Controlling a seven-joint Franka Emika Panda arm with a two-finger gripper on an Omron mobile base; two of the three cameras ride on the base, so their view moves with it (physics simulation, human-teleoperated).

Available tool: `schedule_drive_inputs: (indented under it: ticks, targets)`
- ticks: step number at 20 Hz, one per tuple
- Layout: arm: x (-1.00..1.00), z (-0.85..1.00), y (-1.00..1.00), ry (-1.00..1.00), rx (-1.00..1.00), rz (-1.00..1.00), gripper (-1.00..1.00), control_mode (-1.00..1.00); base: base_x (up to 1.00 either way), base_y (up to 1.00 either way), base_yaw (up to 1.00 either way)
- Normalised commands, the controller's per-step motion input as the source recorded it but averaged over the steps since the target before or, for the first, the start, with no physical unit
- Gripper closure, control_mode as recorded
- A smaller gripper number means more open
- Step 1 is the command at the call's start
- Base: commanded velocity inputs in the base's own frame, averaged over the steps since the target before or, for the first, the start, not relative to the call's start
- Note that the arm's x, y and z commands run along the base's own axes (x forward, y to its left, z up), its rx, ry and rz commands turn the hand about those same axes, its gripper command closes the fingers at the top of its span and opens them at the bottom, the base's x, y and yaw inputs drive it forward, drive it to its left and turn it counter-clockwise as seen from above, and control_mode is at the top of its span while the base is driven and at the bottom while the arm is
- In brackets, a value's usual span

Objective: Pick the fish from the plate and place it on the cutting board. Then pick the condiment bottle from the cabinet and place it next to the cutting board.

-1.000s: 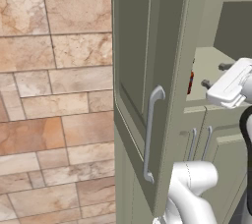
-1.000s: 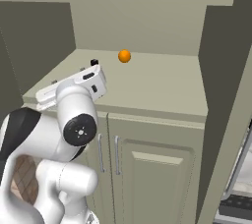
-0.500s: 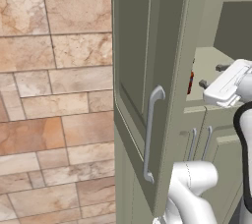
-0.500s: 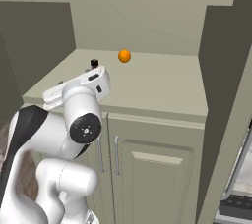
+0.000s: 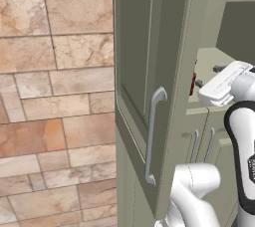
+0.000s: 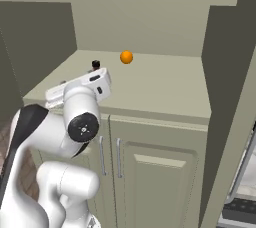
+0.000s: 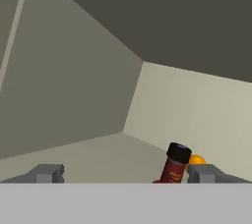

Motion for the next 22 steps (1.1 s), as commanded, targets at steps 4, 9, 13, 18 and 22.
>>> schedule_drive_inputs:
  ticks: [4, 9, 13, 18, 22]
  targets:
    - [0.08, -0.02, 0.18, 0.0, 0.03, -0.05, -1.0, -1.0, 0.0, 0.0, 0.0]
    - [0.03, -0.03, 0.09, 0.0, 0.01, -0.05, -1.0, -1.0, 0.0, 0.0, 0.0]
    - [0.0, -0.04, 0.0, 0.0, 0.0, -0.07, -1.0, -1.0, 0.0, 0.0, 0.0]
    - [0.0, -0.05, 0.0, 0.0, 0.0, -0.08, -1.0, -1.0, 0.0, 0.0, 0.0]
    - [0.0, -0.06, 0.0, 0.0, 0.0, -0.08, -1.0, -1.0, 0.0, 0.0, 0.0]
